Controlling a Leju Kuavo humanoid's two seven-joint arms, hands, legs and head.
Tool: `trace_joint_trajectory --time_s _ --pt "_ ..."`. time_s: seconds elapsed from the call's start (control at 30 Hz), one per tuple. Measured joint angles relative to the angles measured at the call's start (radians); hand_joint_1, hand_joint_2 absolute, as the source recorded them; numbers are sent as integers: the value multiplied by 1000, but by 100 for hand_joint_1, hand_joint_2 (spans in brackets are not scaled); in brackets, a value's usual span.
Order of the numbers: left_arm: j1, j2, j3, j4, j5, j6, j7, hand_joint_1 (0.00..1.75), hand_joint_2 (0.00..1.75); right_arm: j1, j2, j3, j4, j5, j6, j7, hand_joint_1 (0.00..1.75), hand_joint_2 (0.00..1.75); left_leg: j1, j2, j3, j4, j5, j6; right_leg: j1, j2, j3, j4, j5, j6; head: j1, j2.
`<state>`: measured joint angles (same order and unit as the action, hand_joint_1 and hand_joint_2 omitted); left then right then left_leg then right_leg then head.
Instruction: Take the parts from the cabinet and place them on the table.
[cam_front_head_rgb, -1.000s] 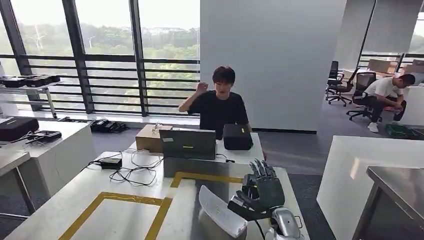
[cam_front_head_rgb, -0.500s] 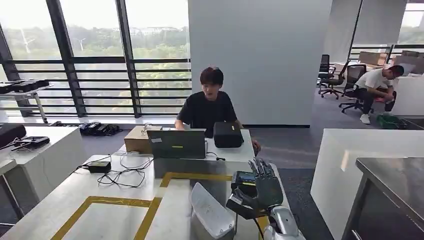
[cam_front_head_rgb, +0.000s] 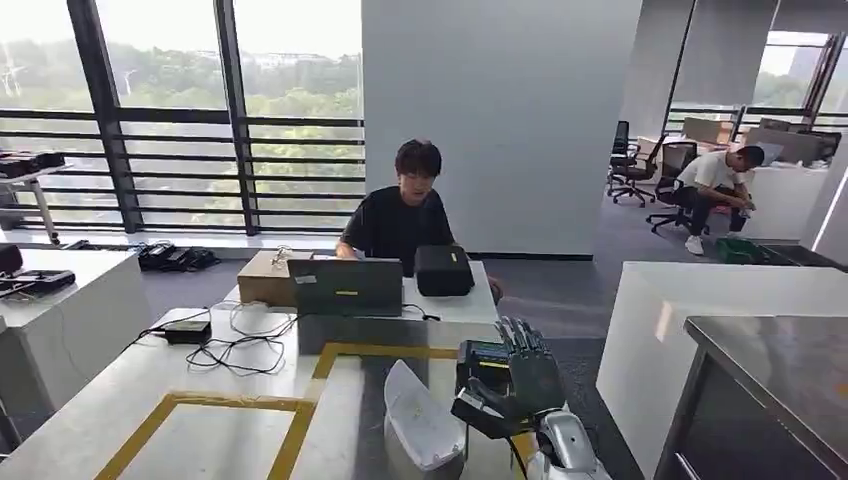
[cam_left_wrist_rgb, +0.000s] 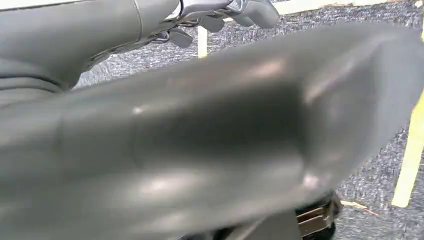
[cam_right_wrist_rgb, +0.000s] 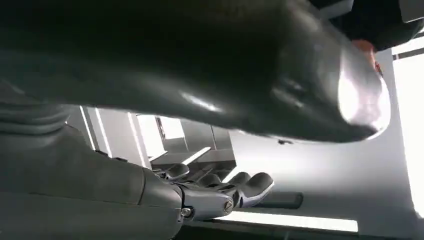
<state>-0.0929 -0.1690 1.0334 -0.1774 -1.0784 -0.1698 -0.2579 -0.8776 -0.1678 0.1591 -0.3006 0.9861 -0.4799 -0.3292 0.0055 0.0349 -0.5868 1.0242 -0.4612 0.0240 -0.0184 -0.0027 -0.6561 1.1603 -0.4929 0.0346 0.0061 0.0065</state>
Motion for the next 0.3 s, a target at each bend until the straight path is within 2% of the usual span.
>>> trace_joint_trajectory --time_s 0.03,0.07,0.1,0.17,0.2,0.23,0.27,0.3 --pt "0 -1 0 0 0 0 -1 0 0 -5 0 0 0 0 0 -1 0 0 -1 5 0 3 -2 -2 3 -20 49 -90 34 -6 0 0" --pt "0 -1 0 0 0 0 -2 0 0 -11 0 0 0 1 0 -3 0 0 -6 11 -1 6 -4 -6 14 -49 68 -136 20 -15 0 0" --pt "-1 -1 0 0 0 0 -3 0 0 -13 2 0 0 1 0 -5 0 0 -9 15 -2 8 -5 -11 15 -36 66 -140 28 -20 -2 0" --pt "0 -2 0 0 0 0 -2 0 0 -14 0 0 -1 1 0 -3 0 0 -6 26 2 1 -4 -22 17 -21 61 -138 28 -26 -2 0" --pt "-1 -2 0 0 -2 0 -2 0 0 -14 -1 0 -1 0 -1 -3 0 0 -8 35 4 -2 -3 -29 15 -12 60 -142 33 -33 -2 0" --pt "-1 -1 1 0 -2 0 -2 0 0 -14 -1 -1 -3 -1 -3 -6 0 0 -8 27 -5 4 -10 -36 4 -7 66 -151 41 -40 -3 0" --pt "-2 -1 1 0 -4 0 -3 0 0 -16 -1 -1 -3 -4 -4 -6 0 0 -7 -1 -11 31 -33 -41 1 -3 66 -151 43 -45 -5 0" --pt "-2 -1 1 0 -5 0 -2 0 0 -17 -1 -2 -3 -7 -4 -6 0 0 -5 -18 -35 91 -71 -45 1 2 65 -151 44 -48 -8 0"
